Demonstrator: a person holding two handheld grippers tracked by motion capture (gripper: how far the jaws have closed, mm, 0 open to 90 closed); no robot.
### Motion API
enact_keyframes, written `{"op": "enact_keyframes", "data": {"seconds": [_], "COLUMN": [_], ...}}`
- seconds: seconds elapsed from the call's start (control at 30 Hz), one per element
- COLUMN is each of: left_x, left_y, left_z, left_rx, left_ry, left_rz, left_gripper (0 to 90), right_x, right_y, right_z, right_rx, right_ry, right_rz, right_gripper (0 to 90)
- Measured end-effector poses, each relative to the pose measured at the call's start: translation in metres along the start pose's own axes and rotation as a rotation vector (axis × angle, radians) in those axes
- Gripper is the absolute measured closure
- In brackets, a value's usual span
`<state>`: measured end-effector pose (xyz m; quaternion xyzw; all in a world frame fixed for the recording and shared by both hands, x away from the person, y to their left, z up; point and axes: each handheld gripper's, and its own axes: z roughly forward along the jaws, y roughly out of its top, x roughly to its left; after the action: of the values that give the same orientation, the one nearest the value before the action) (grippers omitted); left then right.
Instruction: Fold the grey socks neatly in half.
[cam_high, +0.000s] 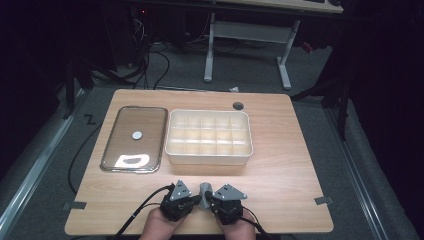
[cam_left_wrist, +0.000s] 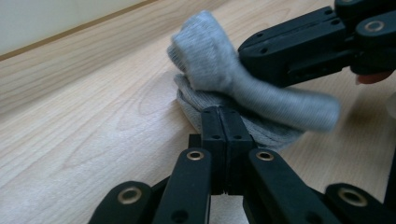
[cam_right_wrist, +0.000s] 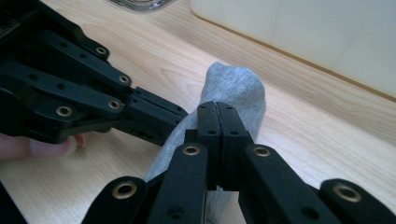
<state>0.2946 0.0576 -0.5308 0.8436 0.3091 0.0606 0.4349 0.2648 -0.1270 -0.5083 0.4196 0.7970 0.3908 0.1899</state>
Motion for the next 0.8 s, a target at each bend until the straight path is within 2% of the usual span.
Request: {"op": "enact_keyframes", "data": {"seconds": [0.2, 0.23, 0.3, 0.4, 0.5, 0.57, 0.6, 0.73, 0.8], "left_x": [-0.001, 0.003, 0.005, 0.01, 0.016, 0.018, 0.018, 0.017, 0.011], "left_y": [-0.003, -0.004, -0.004, -0.005, -0.003, 0.001, 0.001, 0.014, 0.024], "left_z": [-0.001, -0.003, -0.005, -0.012, -0.022, -0.026, -0.026, -0.029, -0.025], "left_rx": [0.019, 0.016, 0.01, -0.024, -0.086, -0.104, -0.104, -0.17, -0.169], "left_ry": [0.008, 0.01, 0.009, 0.02, 0.019, 0.014, 0.014, -0.049, -0.063], "left_rz": [0.027, 0.018, 0.012, 0.009, 0.01, -0.002, -0.002, -0.03, -0.012], "left_gripper": [88.9, 85.1, 83.1, 81.3, 77.9, 79.8, 83.5, 89.4, 89.9], "right_x": [0.004, 0.007, 0.007, 0.007, 0.005, 0.006, 0.006, 0.006, 0.004], "right_y": [-0.006, -0.01, -0.012, -0.012, -0.013, -0.013, -0.013, -0.014, -0.014], "right_z": [0.005, 0.008, 0.009, 0.009, 0.01, 0.01, 0.01, 0.01, 0.01], "right_rx": [0.01, 0.013, 0.003, 0.001, -0.002, 0.001, 0.001, -0.006, -0.011], "right_ry": [-0.007, -0.008, -0.01, -0.007, 0.004, 0.003, 0.003, 0.004, 0.009], "right_rz": [-0.006, 0.0, 0.003, 0.007, 0.007, 0.006, 0.006, 0.002, 0.0], "right_gripper": [90.0, 90.0, 90.0, 90.0, 90.0, 90.0, 90.0, 90.0, 90.0]}}
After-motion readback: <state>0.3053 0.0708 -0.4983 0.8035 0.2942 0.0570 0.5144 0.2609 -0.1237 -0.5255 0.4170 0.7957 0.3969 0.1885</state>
